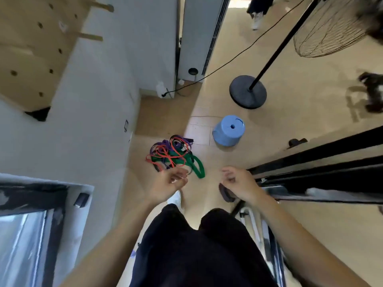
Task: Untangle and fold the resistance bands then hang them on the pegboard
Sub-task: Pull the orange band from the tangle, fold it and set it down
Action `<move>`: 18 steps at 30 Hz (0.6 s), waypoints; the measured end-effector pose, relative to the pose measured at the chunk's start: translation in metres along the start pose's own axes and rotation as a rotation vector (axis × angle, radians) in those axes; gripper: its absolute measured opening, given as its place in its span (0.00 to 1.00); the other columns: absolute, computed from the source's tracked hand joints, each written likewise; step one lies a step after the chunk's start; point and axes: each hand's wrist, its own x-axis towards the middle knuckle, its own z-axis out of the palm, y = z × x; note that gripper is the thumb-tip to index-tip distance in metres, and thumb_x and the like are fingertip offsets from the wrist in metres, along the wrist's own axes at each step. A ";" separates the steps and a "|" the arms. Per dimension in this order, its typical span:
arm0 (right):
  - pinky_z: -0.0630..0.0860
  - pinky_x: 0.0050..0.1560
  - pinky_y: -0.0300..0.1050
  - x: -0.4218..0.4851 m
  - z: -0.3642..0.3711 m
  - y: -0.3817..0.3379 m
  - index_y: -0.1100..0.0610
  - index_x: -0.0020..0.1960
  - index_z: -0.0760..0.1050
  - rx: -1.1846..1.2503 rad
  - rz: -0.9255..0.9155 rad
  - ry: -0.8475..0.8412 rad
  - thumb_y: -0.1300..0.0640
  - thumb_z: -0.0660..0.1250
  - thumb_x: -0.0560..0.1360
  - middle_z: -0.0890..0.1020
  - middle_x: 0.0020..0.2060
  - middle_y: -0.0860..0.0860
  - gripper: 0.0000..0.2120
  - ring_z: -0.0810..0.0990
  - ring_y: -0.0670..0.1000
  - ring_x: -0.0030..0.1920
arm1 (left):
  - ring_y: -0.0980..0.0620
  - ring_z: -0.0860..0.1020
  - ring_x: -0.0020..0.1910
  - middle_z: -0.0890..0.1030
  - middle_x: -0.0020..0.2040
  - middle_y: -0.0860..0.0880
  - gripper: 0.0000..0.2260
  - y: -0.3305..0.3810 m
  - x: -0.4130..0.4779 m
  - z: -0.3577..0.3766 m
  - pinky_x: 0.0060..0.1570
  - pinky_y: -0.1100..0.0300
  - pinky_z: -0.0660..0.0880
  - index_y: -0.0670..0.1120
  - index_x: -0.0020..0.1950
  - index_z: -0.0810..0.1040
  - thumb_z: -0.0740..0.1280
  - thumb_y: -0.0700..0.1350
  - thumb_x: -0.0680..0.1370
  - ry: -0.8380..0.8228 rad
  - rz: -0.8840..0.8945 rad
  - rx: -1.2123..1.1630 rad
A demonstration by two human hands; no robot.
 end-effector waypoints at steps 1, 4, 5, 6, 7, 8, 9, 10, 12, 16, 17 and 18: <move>0.77 0.56 0.42 0.014 -0.012 -0.006 0.51 0.65 0.78 -0.003 0.005 0.013 0.59 0.71 0.76 0.81 0.52 0.47 0.17 0.82 0.49 0.52 | 0.60 0.81 0.50 0.84 0.51 0.55 0.10 0.006 0.019 -0.009 0.49 0.75 0.72 0.49 0.60 0.83 0.72 0.45 0.78 -0.013 0.007 0.000; 0.74 0.51 0.34 0.052 -0.044 -0.018 0.48 0.62 0.76 0.009 0.037 0.009 0.60 0.70 0.76 0.81 0.53 0.48 0.16 0.81 0.48 0.53 | 0.56 0.83 0.50 0.85 0.50 0.56 0.13 0.023 0.072 -0.033 0.52 0.63 0.78 0.52 0.59 0.84 0.72 0.52 0.75 -0.006 0.025 0.000; 0.73 0.51 0.35 0.066 -0.054 -0.021 0.46 0.61 0.76 0.019 0.047 0.003 0.60 0.70 0.76 0.81 0.53 0.48 0.16 0.81 0.50 0.53 | 0.55 0.83 0.50 0.85 0.50 0.56 0.12 0.028 0.087 -0.040 0.53 0.61 0.78 0.52 0.58 0.84 0.73 0.50 0.75 -0.002 0.025 -0.004; 0.73 0.51 0.36 0.081 -0.063 -0.024 0.46 0.60 0.75 0.014 0.055 -0.001 0.61 0.70 0.76 0.81 0.53 0.49 0.16 0.81 0.50 0.53 | 0.55 0.83 0.49 0.85 0.50 0.56 0.10 0.032 0.101 -0.046 0.53 0.61 0.78 0.52 0.58 0.84 0.73 0.47 0.77 0.002 0.018 -0.012; 0.73 0.51 0.36 0.097 -0.071 -0.027 0.45 0.60 0.76 0.002 0.057 -0.010 0.60 0.70 0.76 0.81 0.53 0.49 0.16 0.81 0.51 0.52 | 0.55 0.83 0.49 0.85 0.50 0.55 0.10 0.035 0.114 -0.051 0.53 0.62 0.78 0.52 0.58 0.83 0.73 0.44 0.77 0.011 0.009 -0.025; 0.73 0.50 0.35 0.113 -0.079 -0.030 0.46 0.60 0.76 -0.023 0.059 -0.023 0.60 0.70 0.76 0.81 0.54 0.48 0.16 0.81 0.50 0.51 | 0.55 0.83 0.49 0.85 0.50 0.54 0.10 0.039 0.127 -0.056 0.53 0.62 0.78 0.52 0.58 0.83 0.73 0.43 0.78 0.024 0.002 -0.041; 0.72 0.50 0.34 0.130 -0.086 -0.034 0.47 0.61 0.77 -0.040 0.057 -0.039 0.59 0.70 0.76 0.81 0.53 0.48 0.15 0.81 0.49 0.50 | 0.56 0.83 0.48 0.85 0.50 0.54 0.10 0.041 0.138 -0.060 0.52 0.63 0.78 0.53 0.58 0.83 0.72 0.43 0.78 0.033 -0.007 -0.056; 0.72 0.49 0.33 0.147 -0.093 -0.038 0.47 0.61 0.77 -0.057 0.046 -0.053 0.58 0.70 0.76 0.81 0.52 0.47 0.15 0.81 0.48 0.49 | 0.58 0.83 0.47 0.85 0.50 0.53 0.10 0.042 0.149 -0.064 0.51 0.64 0.78 0.53 0.58 0.83 0.72 0.43 0.79 0.044 -0.020 -0.070; 0.72 0.47 0.32 0.184 -0.107 -0.047 0.46 0.59 0.77 -0.088 0.002 -0.088 0.57 0.70 0.76 0.81 0.51 0.46 0.13 0.81 0.47 0.48 | 0.63 0.82 0.45 0.85 0.50 0.54 0.10 0.044 0.169 -0.070 0.49 0.67 0.77 0.54 0.58 0.83 0.72 0.45 0.78 0.077 -0.054 -0.088; 0.74 0.48 0.36 0.269 -0.130 -0.065 0.46 0.60 0.78 -0.160 -0.092 -0.237 0.54 0.69 0.76 0.81 0.50 0.44 0.13 0.80 0.45 0.46 | 0.61 0.83 0.48 0.85 0.50 0.58 0.11 0.045 0.203 -0.075 0.53 0.60 0.78 0.52 0.58 0.83 0.74 0.49 0.76 0.239 -0.173 -0.130; 0.75 0.48 0.39 0.291 -0.135 -0.069 0.45 0.60 0.77 -0.181 -0.117 -0.285 0.54 0.69 0.76 0.81 0.49 0.43 0.13 0.80 0.45 0.46 | 0.58 0.83 0.49 0.85 0.50 0.57 0.11 0.049 0.208 -0.074 0.54 0.61 0.77 0.50 0.59 0.84 0.74 0.46 0.77 0.273 -0.212 -0.150; 0.76 0.47 0.40 0.311 -0.140 -0.074 0.44 0.60 0.77 -0.197 -0.138 -0.333 0.55 0.69 0.76 0.80 0.48 0.42 0.13 0.80 0.45 0.45 | 0.57 0.83 0.50 0.84 0.50 0.55 0.11 0.052 0.212 -0.073 0.55 0.62 0.77 0.49 0.59 0.84 0.73 0.44 0.78 0.316 -0.254 -0.188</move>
